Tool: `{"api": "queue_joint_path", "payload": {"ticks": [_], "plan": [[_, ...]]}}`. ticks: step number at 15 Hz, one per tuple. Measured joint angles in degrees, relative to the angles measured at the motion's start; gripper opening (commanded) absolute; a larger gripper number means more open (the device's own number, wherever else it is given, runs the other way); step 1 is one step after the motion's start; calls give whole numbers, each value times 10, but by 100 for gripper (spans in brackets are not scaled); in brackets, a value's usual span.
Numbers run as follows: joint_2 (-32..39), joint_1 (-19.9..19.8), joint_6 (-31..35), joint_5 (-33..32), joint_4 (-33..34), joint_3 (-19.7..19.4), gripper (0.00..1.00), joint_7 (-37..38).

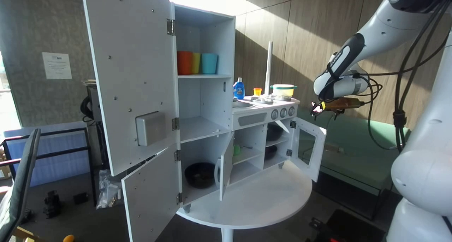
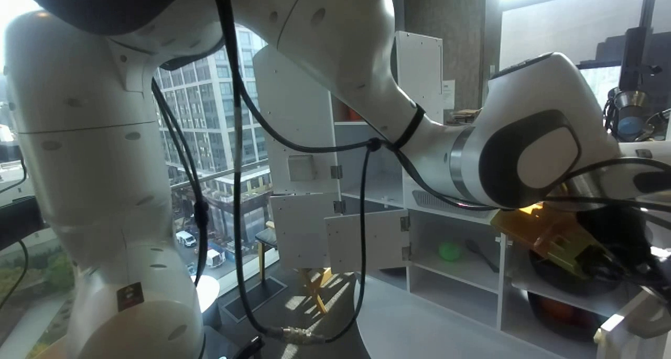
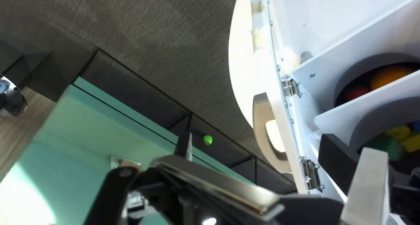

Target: Open the cupboard doors

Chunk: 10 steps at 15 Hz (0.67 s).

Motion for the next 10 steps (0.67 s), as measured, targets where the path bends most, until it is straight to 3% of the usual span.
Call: {"api": "queue_joint_path", "payload": {"ticks": [6, 10], "plan": [[-79, -18, 0, -30, -79, 69, 100, -122], [-120, -9, 3, 28, -115, 90, 100, -263]]}}
